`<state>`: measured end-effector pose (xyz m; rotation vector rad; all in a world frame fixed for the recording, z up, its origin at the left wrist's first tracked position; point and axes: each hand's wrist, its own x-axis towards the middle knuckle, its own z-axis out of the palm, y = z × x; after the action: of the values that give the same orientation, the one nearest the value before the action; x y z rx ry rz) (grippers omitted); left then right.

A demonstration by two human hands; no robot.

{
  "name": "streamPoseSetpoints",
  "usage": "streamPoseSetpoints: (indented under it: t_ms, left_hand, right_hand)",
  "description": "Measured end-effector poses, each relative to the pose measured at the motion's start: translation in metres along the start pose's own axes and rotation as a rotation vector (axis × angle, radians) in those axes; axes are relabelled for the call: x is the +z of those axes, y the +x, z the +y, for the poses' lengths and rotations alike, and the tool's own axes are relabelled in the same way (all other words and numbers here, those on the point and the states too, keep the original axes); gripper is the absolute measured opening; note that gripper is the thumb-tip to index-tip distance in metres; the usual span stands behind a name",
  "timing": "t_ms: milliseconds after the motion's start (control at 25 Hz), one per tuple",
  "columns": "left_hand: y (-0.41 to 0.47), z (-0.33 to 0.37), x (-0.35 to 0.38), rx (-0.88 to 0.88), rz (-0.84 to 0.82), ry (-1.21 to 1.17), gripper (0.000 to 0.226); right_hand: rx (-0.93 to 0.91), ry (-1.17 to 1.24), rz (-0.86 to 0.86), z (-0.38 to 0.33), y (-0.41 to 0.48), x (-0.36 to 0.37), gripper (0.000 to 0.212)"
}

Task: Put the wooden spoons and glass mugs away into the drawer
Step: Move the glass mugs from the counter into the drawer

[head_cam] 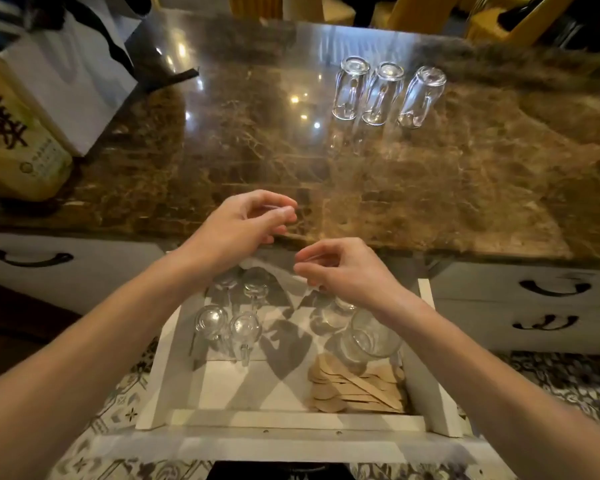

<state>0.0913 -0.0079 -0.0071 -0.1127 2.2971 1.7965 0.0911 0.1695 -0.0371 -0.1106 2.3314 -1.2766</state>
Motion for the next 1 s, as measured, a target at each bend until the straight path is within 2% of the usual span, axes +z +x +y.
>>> streamPoseSetpoints:
  t_ms: [200,440,680,880,1000]
  left_hand:
    - [0.043,0.035,0.010,0.192,0.171,-0.127,0.015]
    - [0.113,0.054,0.022,0.348,0.243,-0.083,0.014]
    - [0.177,0.046,0.038,0.241,0.267,-0.101,0.009]
    - [0.208,0.033,0.046,0.126,0.247,-0.024,0.027]
    - [0.221,0.035,0.045,0.130,0.227,0.030,0.035]
  right_hand:
    - [-0.134,0.138,0.301,-0.020,0.016,-0.048,0.010]
    - [-0.250,0.431,0.558,-0.045,0.049,-0.103,0.014]
    - [-0.152,0.446,0.789,-0.049,0.113,-0.119,0.022]
    - [-0.010,0.400,0.780,-0.037,0.159,-0.115,0.029]
    - [0.022,0.388,0.784,-0.037,0.178,-0.116,0.034]
